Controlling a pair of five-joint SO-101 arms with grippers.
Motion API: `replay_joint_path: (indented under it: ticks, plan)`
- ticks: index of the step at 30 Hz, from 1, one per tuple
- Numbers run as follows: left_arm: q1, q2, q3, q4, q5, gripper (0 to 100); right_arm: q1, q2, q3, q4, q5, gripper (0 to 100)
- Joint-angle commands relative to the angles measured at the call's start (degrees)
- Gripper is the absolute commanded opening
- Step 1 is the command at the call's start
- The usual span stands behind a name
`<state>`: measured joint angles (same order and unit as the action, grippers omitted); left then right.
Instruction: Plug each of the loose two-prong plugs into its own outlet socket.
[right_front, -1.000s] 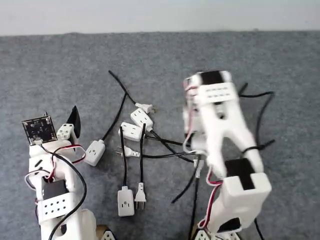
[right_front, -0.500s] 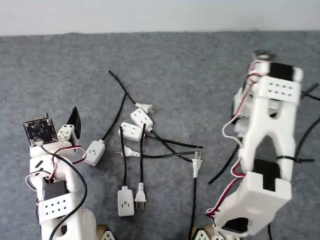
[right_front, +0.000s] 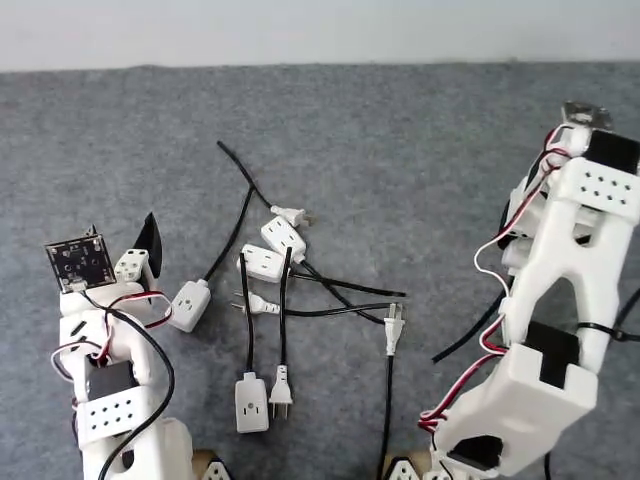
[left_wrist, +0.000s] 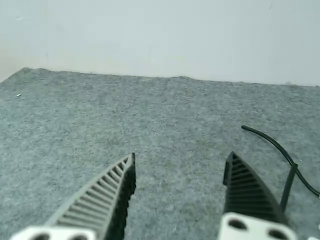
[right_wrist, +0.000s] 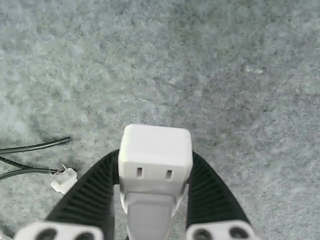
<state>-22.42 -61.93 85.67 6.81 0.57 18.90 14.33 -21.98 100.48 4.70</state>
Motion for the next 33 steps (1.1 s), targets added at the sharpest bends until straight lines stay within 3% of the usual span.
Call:
replay_joint_path:
  ticks: [1,6,8,10,13,14,16,18,22,24,31,33]
  plan:
    - [0.3,0.2,-0.7,-1.7,-0.7,28,1.2,-3.1,-3.2,2.0,1.1,0.8]
    - [0.3,0.2,-0.7,-1.7,-0.7,28,2.0,-3.0,-3.1,1.3,1.3,0.8]
    - [0.3,0.2,-0.7,-1.7,-0.7,28,2.0,-2.4,-3.3,-4.4,3.8,0.8]
    - [0.3,0.2,-0.7,-1.7,-0.7,28,2.9,1.0,-3.4,-23.6,5.2,0.8]
    - [0.4,0.2,-0.7,-1.8,-0.7,28,5.0,12.6,-4.0,-64.6,6.3,1.0]
    - [0.4,0.2,-0.7,-1.8,-0.7,28,5.4,16.3,-4.9,-73.6,7.5,2.4]
    - [0.4,0.2,-0.7,-1.8,-0.7,28,5.8,21.0,-8.8,-79.5,10.3,11.3]
    - [0.4,0.2,-0.7,-1.8,-0.7,28,6.5,21.8,-11.7,-72.5,9.5,26.2]
    - [0.4,0.2,-0.6,-2.5,-0.7,28,6.5,15.3,-16.3,-39.3,4.0,57.8]
    - [0.4,0.2,-0.6,-2.5,-0.7,28,5.2,11.7,-17.4,-26.4,3.9,66.4]
    - [0.4,0.2,-0.6,-2.2,-0.7,28,1.4,7.0,-17.6,1.2,3.9,63.6]
    - [0.4,0.2,-0.6,-2.2,-0.7,28,1.6,6.5,-16.6,2.6,3.9,62.5]
